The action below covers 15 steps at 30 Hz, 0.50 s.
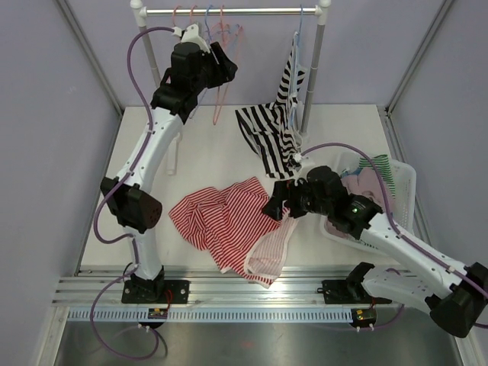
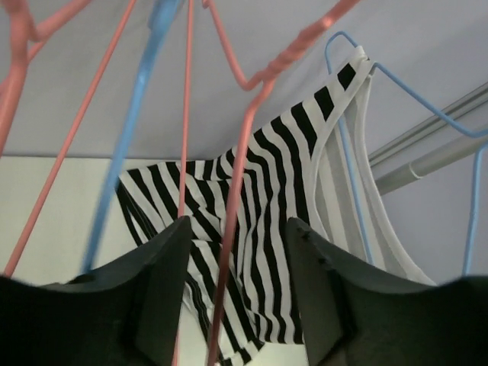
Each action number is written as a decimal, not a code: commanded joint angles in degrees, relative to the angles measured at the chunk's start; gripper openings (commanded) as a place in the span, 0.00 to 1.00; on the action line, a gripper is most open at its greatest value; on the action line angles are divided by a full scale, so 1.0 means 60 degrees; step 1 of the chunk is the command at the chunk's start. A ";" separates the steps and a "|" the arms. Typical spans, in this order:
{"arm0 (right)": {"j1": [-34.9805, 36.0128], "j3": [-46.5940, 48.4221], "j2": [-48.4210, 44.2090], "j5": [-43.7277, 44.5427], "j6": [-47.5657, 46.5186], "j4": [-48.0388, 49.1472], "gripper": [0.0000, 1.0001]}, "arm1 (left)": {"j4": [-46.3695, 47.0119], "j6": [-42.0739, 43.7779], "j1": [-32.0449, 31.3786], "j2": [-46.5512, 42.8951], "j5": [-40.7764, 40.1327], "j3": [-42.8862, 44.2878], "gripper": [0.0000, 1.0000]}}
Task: Remove the tank top from the hanger
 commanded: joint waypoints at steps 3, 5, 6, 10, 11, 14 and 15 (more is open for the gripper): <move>0.1019 0.0583 0.1536 0.0946 -0.0242 0.0788 0.99 | 0.0464 0.0031 0.0005 -0.2090 0.0942 -0.0998 0.99; 0.1501 0.0701 0.2193 0.1500 -0.0359 0.1153 0.99 | 0.0464 0.0045 0.0005 -0.2892 0.1438 -0.1698 0.99; 0.1634 0.0832 0.2444 0.1937 -0.0446 0.1301 1.00 | 0.0464 0.0016 0.0005 -0.3185 0.1587 -0.1949 0.99; 0.2133 0.1388 0.3865 0.2657 -0.0680 0.1887 0.99 | 0.0638 -0.0028 0.0005 -0.4942 0.1954 -0.3648 0.99; 0.2221 0.1564 0.4462 0.2775 -0.0725 0.2048 0.99 | 0.0712 0.0016 0.0005 -0.5700 0.2027 -0.3999 0.99; 0.2573 0.2281 0.5663 0.3215 -0.1018 0.2167 0.99 | 0.0873 0.0060 0.0005 -0.7442 0.1692 -0.5595 0.99; 0.2675 0.2733 0.5974 0.3535 -0.1149 0.2094 1.00 | 0.0874 0.0162 0.0005 -0.7857 0.1560 -0.5976 0.99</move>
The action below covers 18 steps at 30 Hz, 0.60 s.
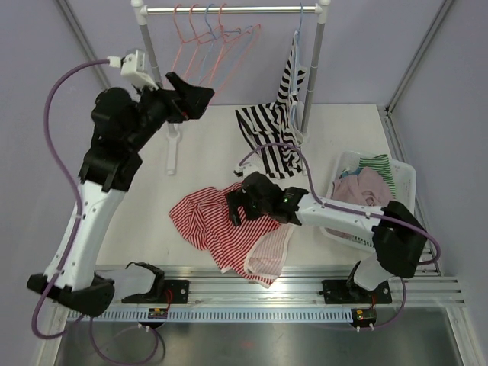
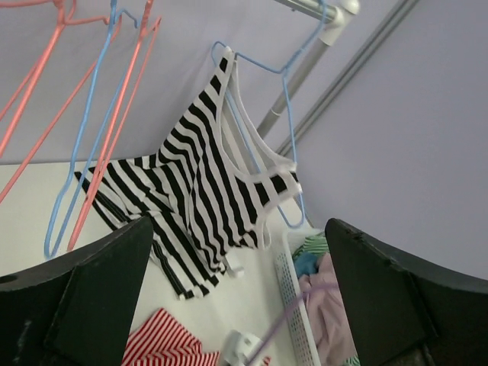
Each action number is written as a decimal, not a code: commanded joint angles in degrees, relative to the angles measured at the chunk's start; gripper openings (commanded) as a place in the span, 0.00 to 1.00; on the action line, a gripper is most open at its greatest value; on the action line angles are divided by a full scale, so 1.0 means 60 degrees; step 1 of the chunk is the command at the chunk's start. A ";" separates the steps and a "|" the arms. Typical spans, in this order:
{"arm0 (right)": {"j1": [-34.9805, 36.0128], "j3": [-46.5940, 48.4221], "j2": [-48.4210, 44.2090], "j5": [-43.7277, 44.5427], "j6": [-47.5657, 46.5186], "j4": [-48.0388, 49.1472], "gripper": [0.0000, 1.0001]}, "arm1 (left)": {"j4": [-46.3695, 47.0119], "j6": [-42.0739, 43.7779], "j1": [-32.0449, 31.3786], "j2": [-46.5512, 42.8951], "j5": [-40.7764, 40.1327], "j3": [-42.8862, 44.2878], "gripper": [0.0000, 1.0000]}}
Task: Remove the tank top from the hanger
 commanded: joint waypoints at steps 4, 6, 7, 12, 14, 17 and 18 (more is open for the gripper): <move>0.0549 0.1950 0.2179 0.1727 -0.0685 0.0493 0.99 | 0.0091 0.0422 0.0012 -0.3299 -0.0823 -0.3045 0.99; 0.0564 0.2432 0.3042 0.1917 -0.0627 0.0260 0.99 | -0.0188 0.0627 0.0012 -0.4322 -0.1395 -0.3591 0.99; 0.0579 0.2580 0.3321 0.2034 -0.0612 0.0157 0.99 | -0.0523 0.0686 0.0012 -0.4619 -0.1860 -0.3971 0.99; 0.0579 0.3314 0.5051 0.2592 -0.0100 -0.0854 0.98 | -0.1607 0.1227 0.0012 -0.6172 -0.2626 -0.4678 0.99; 0.0593 0.3008 0.5198 0.2373 -0.0099 -0.0534 0.86 | -0.1917 0.1505 0.0012 -0.6394 -0.2889 -0.4765 0.99; 0.0579 0.2714 0.5170 0.1889 -0.0099 -0.0225 0.38 | -0.2503 0.1885 0.0012 -0.6643 -0.3081 -0.4824 0.99; 0.0579 0.2699 0.5140 0.1715 -0.0157 -0.0239 0.30 | -0.2591 0.2003 0.0012 -0.6731 -0.3052 -0.5028 0.99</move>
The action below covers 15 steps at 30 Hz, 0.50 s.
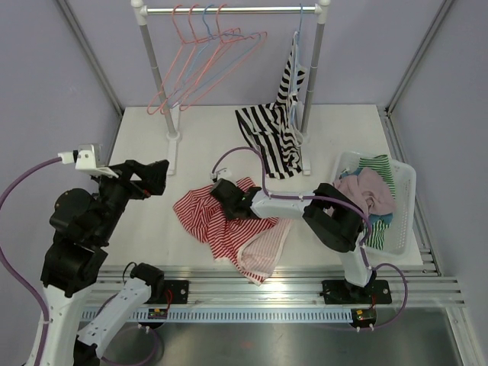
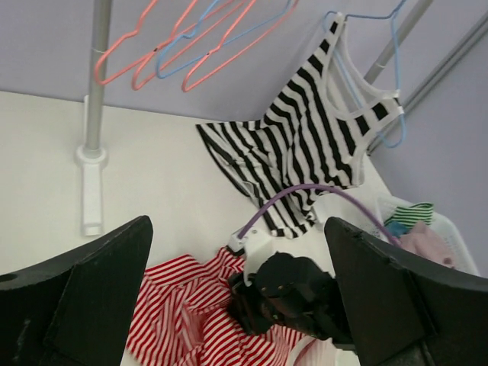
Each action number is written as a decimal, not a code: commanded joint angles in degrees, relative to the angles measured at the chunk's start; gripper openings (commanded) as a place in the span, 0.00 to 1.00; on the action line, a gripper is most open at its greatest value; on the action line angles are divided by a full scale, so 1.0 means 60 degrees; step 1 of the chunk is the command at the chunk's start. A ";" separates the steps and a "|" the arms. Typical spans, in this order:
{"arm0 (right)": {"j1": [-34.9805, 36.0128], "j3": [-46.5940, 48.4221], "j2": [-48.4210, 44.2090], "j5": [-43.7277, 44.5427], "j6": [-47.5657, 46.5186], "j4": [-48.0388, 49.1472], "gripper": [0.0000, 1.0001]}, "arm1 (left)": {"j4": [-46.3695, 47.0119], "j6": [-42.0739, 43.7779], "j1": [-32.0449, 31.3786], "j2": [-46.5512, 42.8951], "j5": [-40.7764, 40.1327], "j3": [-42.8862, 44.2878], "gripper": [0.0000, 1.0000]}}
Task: Remove the tank top from the hanger
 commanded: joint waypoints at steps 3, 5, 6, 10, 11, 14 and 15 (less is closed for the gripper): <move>0.0043 -0.0310 -0.0135 -0.0539 -0.0016 -0.0364 0.00 | -0.0640 0.1263 0.0012 -0.0642 -0.0614 -0.1029 0.99; 0.0029 -0.0339 -0.0835 -0.0378 -0.0104 -0.0715 0.00 | -0.0538 0.1381 0.0012 -0.1123 -0.1140 -0.1617 0.99; 0.0029 -0.0354 -0.1144 -0.0232 -0.0206 -0.0818 0.00 | -0.0436 0.1367 0.0012 -0.1286 -0.1316 -0.1924 0.99; 0.0043 -0.0165 -0.2756 0.0456 -0.0237 -0.2160 0.00 | 0.0092 0.1118 0.0012 -0.1829 -0.1947 -0.3302 0.99; 0.0029 -0.0062 -0.3339 0.0646 -0.0222 -0.2456 0.00 | 0.0107 0.1089 0.0027 -0.1830 -0.1992 -0.3362 0.99; 0.0043 0.0406 -0.4353 0.1408 -0.0032 -0.3730 0.00 | 0.0122 0.1147 0.0027 -0.1698 -0.1875 -0.3421 0.99; 0.0029 0.0495 -0.4588 0.1859 0.0114 -0.4053 0.00 | 0.0107 0.1133 0.0013 -0.1669 -0.1831 -0.3421 0.99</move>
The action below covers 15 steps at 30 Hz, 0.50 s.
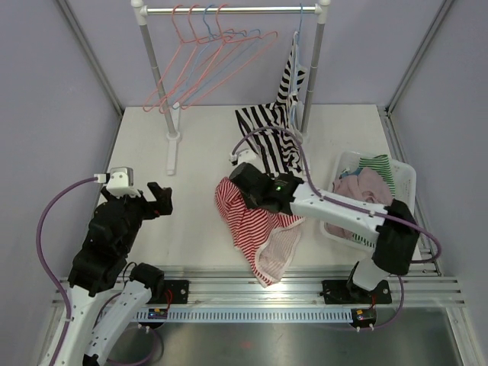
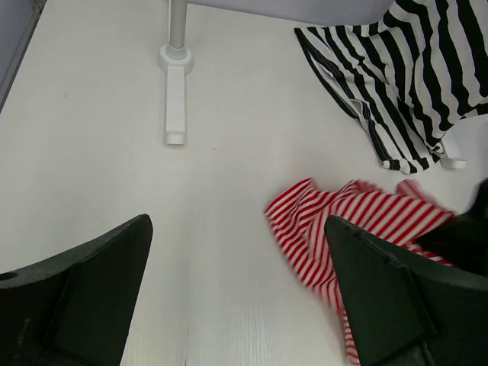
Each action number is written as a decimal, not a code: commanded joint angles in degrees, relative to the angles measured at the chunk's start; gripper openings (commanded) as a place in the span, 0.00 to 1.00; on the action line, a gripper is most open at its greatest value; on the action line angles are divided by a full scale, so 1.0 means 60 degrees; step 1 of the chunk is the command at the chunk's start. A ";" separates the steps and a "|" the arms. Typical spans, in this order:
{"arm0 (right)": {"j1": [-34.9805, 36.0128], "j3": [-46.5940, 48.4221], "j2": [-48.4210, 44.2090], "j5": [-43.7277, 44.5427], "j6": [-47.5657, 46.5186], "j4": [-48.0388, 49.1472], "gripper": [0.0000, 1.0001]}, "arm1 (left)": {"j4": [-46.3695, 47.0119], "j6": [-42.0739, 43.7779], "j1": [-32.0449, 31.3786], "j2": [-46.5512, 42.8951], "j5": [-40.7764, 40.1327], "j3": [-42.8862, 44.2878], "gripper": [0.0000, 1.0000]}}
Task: Remove the tank top from the hanger
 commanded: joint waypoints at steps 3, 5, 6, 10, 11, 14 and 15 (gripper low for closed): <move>0.0043 0.1178 -0.2097 0.2418 0.0636 -0.2708 0.00 | 0.0664 0.0182 0.0013 0.0109 -0.0045 0.0017 0.99; 0.0043 0.1514 -0.2798 0.2933 0.0872 -0.3617 0.00 | 0.0650 0.0167 0.0027 0.0110 -0.0030 0.0017 0.99; -0.0044 0.1632 -0.3020 0.3356 0.0945 -0.3896 0.00 | 0.0664 0.0167 0.0027 0.0081 -0.0030 -0.0012 0.99; -0.1359 0.2277 -0.4088 0.4005 0.0874 -0.5229 0.00 | 0.0708 0.0167 0.0027 -0.0008 0.0058 -0.0056 0.99; -0.1827 0.2423 -0.4265 0.4005 0.0742 -0.5275 0.00 | 0.0708 0.0167 0.0013 0.0007 0.0102 -0.0071 0.99; -0.3278 0.2817 -0.4837 0.4209 0.0142 -0.5407 0.00 | 0.0723 0.0167 0.0027 0.0036 0.0161 -0.0056 0.99; -0.3586 0.2921 -0.4955 0.4167 -0.0019 -0.5378 0.00 | 0.0723 0.0167 0.0027 0.0065 0.0175 -0.0071 0.99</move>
